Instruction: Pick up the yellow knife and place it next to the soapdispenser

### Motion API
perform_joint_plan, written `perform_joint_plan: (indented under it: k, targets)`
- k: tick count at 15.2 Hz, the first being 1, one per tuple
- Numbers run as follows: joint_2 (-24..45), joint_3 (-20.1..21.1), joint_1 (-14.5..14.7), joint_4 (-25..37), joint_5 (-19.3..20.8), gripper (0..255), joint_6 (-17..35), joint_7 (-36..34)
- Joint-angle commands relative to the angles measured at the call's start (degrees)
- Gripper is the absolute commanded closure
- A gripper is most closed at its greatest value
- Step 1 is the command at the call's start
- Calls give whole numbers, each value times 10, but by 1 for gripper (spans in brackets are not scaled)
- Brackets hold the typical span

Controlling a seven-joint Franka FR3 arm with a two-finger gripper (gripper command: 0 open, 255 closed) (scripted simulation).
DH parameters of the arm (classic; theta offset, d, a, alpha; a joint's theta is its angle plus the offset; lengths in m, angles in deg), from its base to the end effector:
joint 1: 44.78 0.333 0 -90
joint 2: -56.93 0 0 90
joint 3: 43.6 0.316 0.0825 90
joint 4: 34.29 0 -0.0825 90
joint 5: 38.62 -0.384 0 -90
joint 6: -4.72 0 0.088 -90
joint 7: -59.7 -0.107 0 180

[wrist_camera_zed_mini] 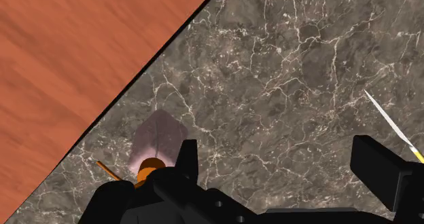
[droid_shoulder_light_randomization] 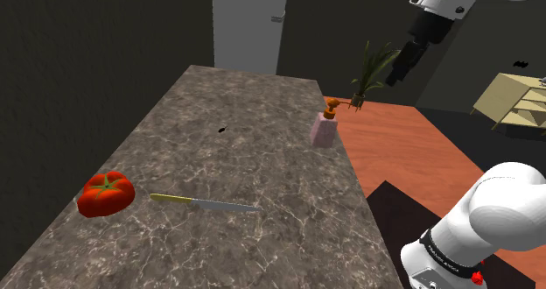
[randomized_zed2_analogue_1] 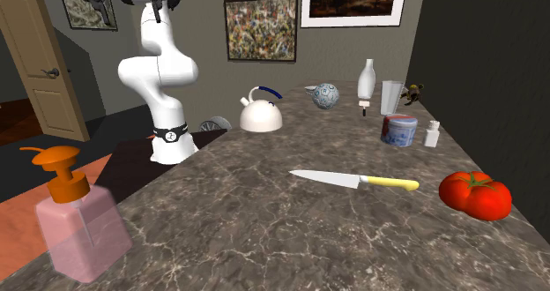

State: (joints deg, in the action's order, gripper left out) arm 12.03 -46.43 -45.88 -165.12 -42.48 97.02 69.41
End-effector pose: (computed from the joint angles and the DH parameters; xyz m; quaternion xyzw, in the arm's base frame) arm 0.3114 -0.0202 0.6281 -0.9955 -0.0570 -0.0606 0.0446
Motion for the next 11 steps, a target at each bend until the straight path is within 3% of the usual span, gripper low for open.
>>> perform_joint_plan:
  k: [1, 11]
  targets:
    - [0, 0, 0, 0, 0, 0, 0, 0]
    - [127, 69, 53, -14, -27, 0, 134, -1]
